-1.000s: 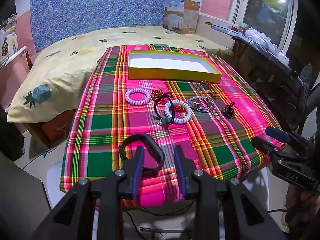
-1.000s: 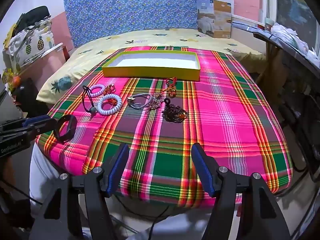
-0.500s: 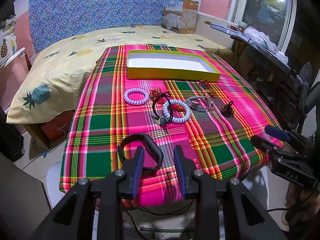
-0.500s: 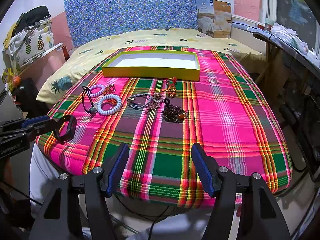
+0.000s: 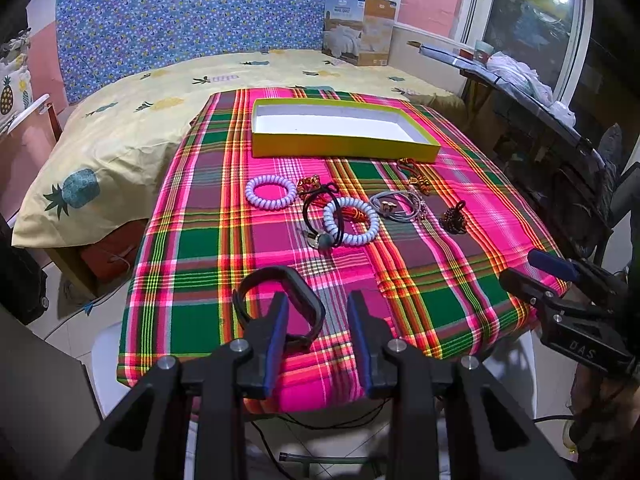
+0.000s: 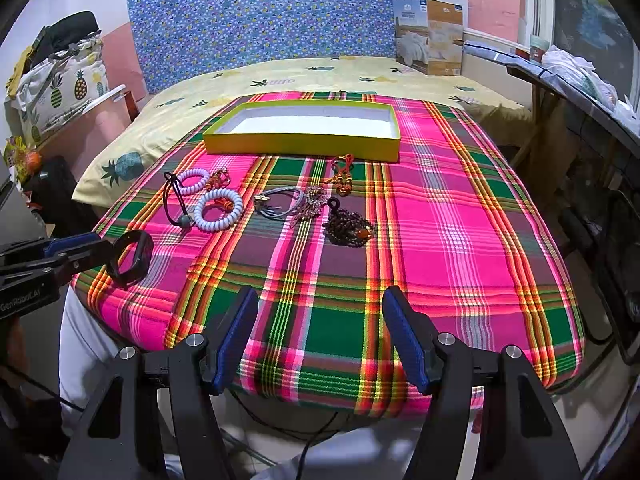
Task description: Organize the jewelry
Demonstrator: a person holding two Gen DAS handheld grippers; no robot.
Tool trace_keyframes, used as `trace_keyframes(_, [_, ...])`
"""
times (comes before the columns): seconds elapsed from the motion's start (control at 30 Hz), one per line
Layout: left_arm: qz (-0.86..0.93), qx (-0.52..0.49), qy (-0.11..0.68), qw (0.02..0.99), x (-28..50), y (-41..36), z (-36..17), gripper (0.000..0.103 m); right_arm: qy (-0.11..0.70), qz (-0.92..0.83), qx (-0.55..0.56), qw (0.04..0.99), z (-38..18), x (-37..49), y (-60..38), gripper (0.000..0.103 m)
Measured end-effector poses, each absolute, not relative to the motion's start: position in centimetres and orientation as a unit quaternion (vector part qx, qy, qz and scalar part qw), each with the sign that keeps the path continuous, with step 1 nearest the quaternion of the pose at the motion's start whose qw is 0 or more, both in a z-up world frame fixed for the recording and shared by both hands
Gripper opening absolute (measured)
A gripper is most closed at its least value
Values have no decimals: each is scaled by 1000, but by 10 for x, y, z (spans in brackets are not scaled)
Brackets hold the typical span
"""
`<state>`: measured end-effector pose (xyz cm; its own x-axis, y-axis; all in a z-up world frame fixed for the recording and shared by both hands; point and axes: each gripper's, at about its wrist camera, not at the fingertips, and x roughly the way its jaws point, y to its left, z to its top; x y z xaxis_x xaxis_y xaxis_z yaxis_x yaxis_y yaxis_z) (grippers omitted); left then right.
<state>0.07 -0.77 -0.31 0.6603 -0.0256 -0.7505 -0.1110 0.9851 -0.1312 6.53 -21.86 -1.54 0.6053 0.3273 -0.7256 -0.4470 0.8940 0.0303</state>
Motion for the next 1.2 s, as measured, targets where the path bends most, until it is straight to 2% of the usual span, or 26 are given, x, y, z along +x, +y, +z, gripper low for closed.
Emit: trace_keyframes(1.2, [22,-83,419,904,0,-7,-9,32,389,217,-77,892,-16,65,-219,65])
